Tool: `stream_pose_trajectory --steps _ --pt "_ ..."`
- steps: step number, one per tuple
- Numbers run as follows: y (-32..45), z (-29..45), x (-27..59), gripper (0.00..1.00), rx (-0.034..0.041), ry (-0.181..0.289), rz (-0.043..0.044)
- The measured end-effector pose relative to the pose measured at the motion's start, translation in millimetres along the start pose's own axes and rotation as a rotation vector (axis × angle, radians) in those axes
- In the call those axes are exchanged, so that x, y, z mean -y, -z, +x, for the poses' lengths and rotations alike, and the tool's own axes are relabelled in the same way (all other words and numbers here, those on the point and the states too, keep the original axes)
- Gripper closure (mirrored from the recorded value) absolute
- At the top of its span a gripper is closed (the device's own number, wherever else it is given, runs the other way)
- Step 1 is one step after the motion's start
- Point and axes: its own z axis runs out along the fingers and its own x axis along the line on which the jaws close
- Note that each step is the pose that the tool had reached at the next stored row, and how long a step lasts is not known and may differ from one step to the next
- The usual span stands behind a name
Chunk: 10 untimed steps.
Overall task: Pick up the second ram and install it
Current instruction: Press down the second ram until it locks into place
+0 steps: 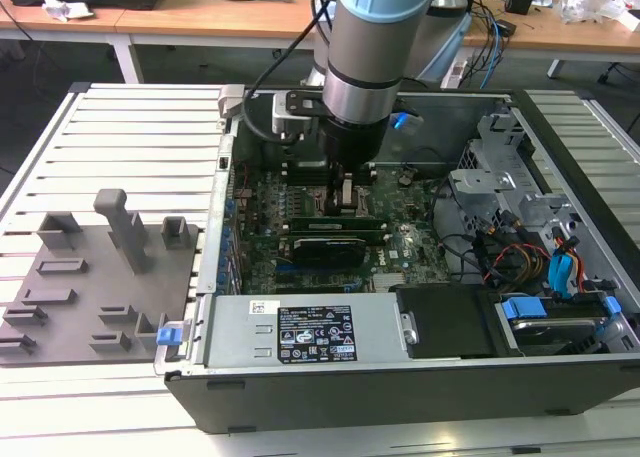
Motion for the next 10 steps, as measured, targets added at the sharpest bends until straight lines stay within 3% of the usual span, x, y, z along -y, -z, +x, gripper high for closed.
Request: stream_pose_trajectory --steps 5,10 --pt "-0.9 0.2 -12.0 0.89 0.0000 0.000 0.0001" --pt "-2.7 0.5 -17.0 0.89 -0.0002 0.000 0.0000"
